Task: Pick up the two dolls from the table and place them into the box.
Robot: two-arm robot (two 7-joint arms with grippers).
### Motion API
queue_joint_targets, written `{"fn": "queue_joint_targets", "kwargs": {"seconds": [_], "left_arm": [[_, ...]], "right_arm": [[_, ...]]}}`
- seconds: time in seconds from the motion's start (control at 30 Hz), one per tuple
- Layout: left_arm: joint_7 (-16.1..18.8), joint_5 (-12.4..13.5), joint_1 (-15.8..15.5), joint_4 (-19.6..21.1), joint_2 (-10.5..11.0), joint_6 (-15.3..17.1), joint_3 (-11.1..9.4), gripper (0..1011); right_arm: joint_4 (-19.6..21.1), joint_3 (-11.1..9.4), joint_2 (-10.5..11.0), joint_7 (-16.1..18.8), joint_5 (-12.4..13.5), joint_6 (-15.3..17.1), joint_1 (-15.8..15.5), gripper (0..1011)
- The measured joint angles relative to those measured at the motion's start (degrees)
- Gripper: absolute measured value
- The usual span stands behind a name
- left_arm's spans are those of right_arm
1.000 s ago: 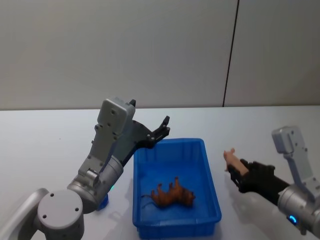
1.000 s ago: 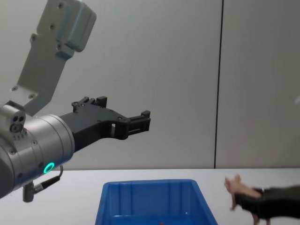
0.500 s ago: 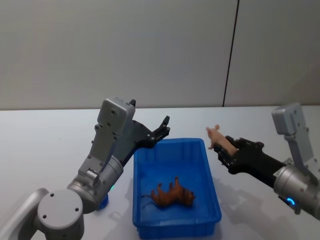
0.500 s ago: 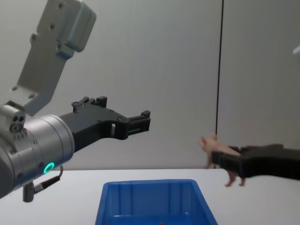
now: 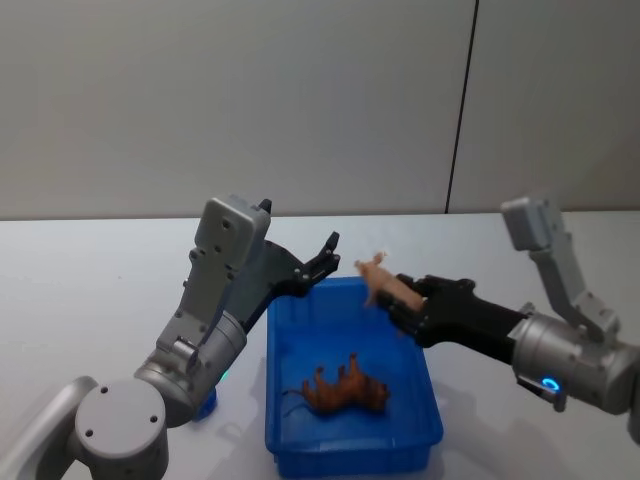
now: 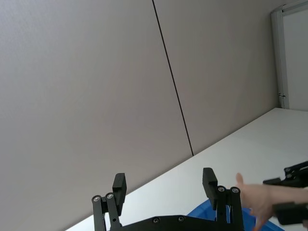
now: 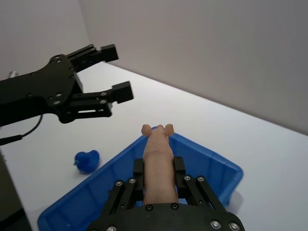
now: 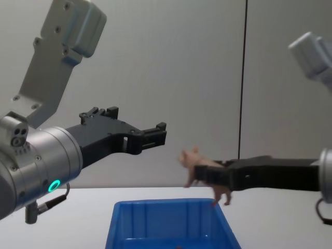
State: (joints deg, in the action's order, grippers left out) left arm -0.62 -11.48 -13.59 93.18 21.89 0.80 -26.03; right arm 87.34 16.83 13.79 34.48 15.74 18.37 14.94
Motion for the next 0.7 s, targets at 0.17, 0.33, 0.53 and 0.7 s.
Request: {"fn": "queue_joint_targets", "kwargs": {"seconds": [0.17, 0.33, 0.53, 0.7], "left_arm": [[0.0, 0.0, 0.0, 0.0, 0.0, 0.0, 0.0, 1004], [0.0, 0.0, 0.0, 0.0, 0.0, 0.0, 0.0, 1004], [0.0, 0.0, 0.0, 0.0, 0.0, 0.0, 0.0, 1004], [0.0, 0.0, 0.0, 0.0, 0.0, 0.0, 0.0, 1004]], "right_arm": [[-2.5, 0.9, -1.2, 3.3, -0.2, 2.5, 2.3, 458], [-5.7, 1.8, -2.5, 6.5, -0.9, 4.9, 4.7, 626], [-7.8, 2.5, -3.3, 8.6, -1.2, 6.3, 6.2, 788], [-8.0, 2.5, -3.2, 8.9, -1.2, 6.5, 6.5, 938]]}}
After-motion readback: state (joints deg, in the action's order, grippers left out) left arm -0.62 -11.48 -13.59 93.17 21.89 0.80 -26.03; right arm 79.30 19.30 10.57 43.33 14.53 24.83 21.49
